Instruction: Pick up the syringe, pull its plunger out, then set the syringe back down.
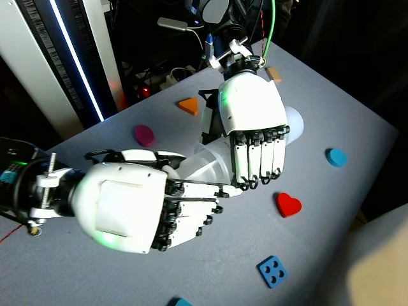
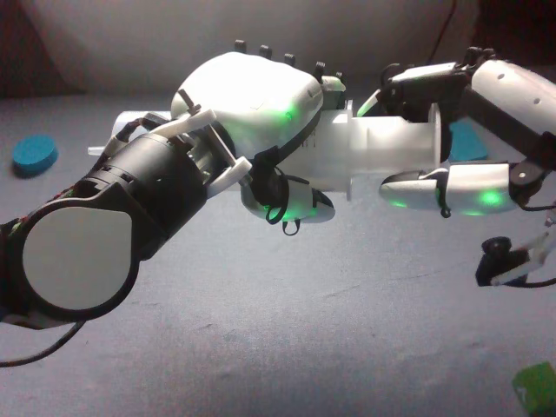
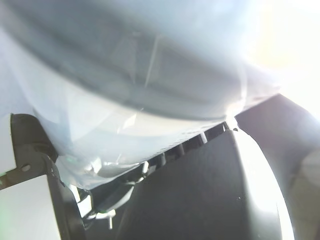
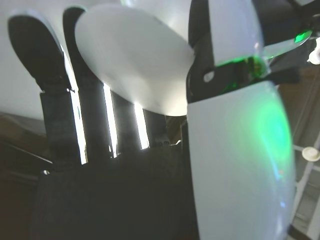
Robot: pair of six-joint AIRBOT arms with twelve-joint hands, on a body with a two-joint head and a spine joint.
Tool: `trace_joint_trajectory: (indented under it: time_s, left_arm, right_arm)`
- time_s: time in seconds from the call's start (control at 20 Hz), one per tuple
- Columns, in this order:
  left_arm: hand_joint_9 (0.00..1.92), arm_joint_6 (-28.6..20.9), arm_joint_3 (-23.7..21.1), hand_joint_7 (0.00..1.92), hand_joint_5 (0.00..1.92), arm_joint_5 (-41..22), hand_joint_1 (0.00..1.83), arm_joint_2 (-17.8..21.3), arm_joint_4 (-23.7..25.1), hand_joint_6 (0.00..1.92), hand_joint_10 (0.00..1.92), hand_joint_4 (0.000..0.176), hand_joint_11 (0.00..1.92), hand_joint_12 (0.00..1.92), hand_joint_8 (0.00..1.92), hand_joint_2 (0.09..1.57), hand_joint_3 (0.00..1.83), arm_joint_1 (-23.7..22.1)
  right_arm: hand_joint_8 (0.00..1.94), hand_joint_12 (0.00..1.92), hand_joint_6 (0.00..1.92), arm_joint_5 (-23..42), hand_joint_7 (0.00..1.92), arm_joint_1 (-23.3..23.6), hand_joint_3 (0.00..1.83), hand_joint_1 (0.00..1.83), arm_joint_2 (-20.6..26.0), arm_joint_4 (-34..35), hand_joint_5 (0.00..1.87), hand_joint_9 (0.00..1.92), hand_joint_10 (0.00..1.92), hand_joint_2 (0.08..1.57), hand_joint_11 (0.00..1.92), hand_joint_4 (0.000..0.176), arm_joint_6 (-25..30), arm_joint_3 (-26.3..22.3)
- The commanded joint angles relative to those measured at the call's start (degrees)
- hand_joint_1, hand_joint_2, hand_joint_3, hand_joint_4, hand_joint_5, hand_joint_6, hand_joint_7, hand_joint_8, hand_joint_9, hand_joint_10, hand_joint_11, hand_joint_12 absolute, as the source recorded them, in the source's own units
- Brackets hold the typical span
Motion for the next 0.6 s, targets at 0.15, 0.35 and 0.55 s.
trace_joint_trajectory:
  time_s: [0.15,0.35,0.55]
  left_arm:
    - [0.83,2.43,0.05,0.92,0.76,4.71,1.37,0.6,4.0,1.04,1.48,0.0,0.71,1.36,1.15,1.17,0.0,-0.63]
    - [0.78,2.51,0.05,0.87,0.72,4.61,1.36,0.6,4.0,1.12,1.51,0.0,0.71,1.38,1.19,1.19,0.0,-0.63]
    - [0.74,2.53,0.04,0.89,0.72,4.57,1.36,0.74,4.0,1.13,1.53,0.0,0.69,1.37,1.19,1.2,0.0,-0.63]
  right_arm:
    - [0.91,1.23,1.15,9.68,0.98,-0.97,0.0,1.37,2.6,3.6,0.79,0.98,1.22,1.13,0.92,0.0,-1.58,-0.51]
    - [0.92,1.23,1.15,11.55,0.97,-2.78,0.0,1.37,3.62,3.91,0.79,1.0,1.2,1.13,0.92,0.0,-1.59,-0.51]
    - [0.9,1.22,1.17,11.68,0.97,-3.2,0.0,1.37,4.48,4.68,0.79,0.99,1.19,1.13,0.92,0.0,-1.22,-0.51]
